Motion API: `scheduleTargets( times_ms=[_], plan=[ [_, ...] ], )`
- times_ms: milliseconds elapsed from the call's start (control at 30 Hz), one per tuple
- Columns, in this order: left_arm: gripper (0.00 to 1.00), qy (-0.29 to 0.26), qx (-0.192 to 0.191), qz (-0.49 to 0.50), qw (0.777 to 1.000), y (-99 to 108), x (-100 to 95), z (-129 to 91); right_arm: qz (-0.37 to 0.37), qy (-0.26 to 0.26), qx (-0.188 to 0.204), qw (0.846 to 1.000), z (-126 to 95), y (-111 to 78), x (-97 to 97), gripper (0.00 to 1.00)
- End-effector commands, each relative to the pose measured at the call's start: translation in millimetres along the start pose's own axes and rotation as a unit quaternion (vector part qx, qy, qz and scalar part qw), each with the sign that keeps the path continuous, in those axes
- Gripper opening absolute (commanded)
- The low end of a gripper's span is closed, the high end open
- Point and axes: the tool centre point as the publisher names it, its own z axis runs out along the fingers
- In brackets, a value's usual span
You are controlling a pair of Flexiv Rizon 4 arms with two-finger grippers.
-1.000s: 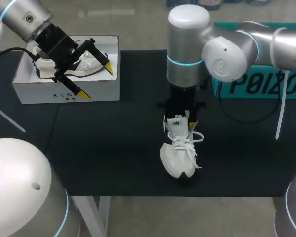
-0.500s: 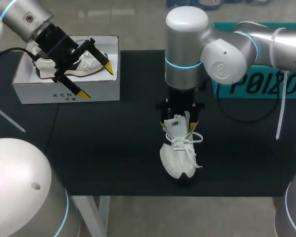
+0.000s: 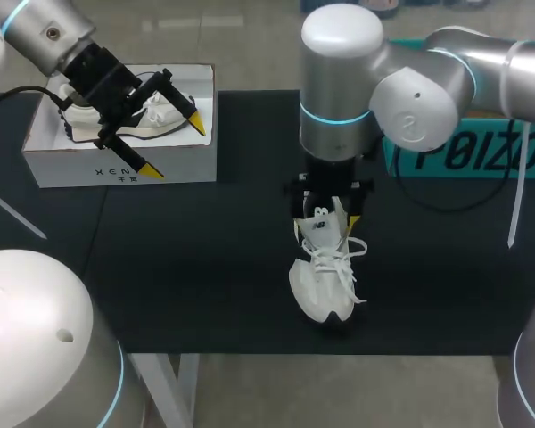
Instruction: Take the shoe out of the shoebox, open the shoe tongue, remove and reinsert the insole, then place the shoe into the shoebox
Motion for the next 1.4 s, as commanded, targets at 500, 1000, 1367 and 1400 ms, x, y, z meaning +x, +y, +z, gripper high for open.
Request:
scheduleTargets(
  times_ms=[500, 1000, 1367, 1400],
  plan=[
    [1.00, 0.000, -0.001, 0.000, 1.000, 0, 0.5, 0, -0.002, 0.000, -0.033, 0.999, -46, -20.3, -7.3, 1.00],
    [1.00, 0.000, -0.001, 0.000, 1.000, 0, 0.5, 0, -0.029, 0.017, 0.028, 0.999, -24, -56.5, 0.8, 0.00],
    [1.00, 0.000, -0.001, 0.000, 1.000, 0, 0.5, 0, -0.008, 0.023, 0.028, 0.999, 12, -26.0, -8.5, 0.00],
    [1.00, 0.000, -0.001, 0.000, 1.000, 0, 0.5, 0, -0.008, 0.021, 0.027, 0.999, 17, -20.6, -8.3, 0.00]
  ],
)
